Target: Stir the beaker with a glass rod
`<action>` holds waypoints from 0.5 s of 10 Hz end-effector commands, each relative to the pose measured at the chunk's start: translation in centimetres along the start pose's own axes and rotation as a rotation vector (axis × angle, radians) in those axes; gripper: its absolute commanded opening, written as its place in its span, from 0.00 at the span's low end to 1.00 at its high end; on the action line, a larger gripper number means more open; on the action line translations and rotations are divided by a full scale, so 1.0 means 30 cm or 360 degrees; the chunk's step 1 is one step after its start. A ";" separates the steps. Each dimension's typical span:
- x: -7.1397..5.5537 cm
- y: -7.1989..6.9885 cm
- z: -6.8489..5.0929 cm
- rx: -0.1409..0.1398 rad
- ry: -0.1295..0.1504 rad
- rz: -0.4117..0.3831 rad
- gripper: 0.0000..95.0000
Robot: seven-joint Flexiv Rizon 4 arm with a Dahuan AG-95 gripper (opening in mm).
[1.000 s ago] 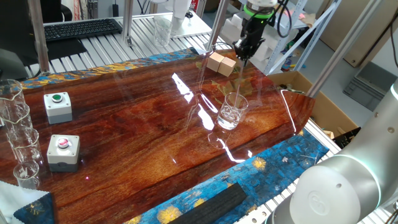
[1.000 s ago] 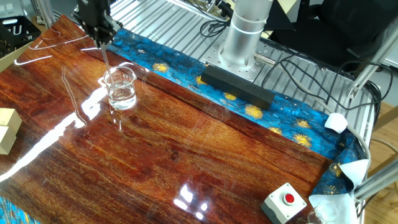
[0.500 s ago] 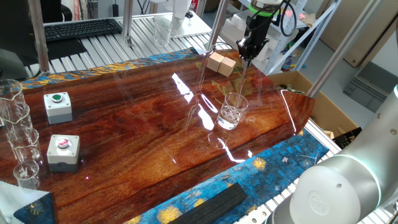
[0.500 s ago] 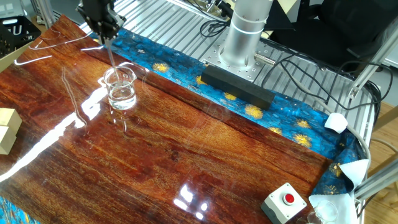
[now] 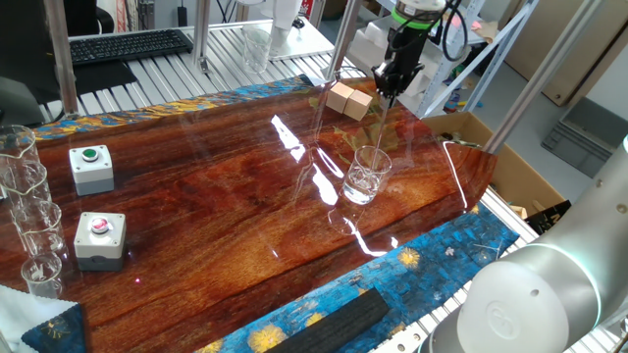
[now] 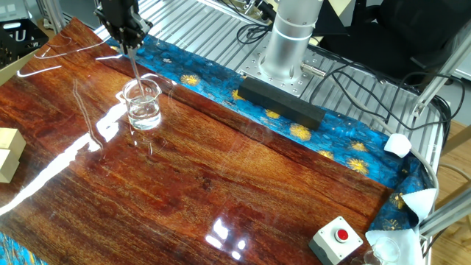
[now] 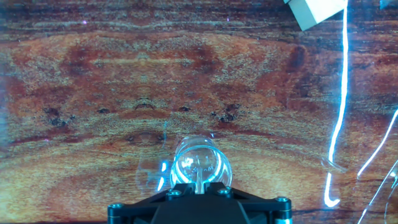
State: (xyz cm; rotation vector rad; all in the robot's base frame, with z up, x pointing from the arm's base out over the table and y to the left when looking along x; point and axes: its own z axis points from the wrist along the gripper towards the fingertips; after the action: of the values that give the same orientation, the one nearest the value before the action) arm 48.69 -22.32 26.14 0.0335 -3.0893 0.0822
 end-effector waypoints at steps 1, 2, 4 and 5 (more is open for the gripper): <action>0.008 0.007 0.004 0.0011 -0.0013 0.0002 0.00; 0.011 0.013 0.010 0.0013 -0.0029 0.0006 0.00; 0.017 0.025 0.019 0.0018 -0.0040 0.0011 0.00; 0.018 0.029 0.022 0.0024 -0.0044 0.0013 0.00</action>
State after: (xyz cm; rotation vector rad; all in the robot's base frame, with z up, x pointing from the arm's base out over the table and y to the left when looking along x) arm 47.99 -21.40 25.43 0.0233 -3.1173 0.1077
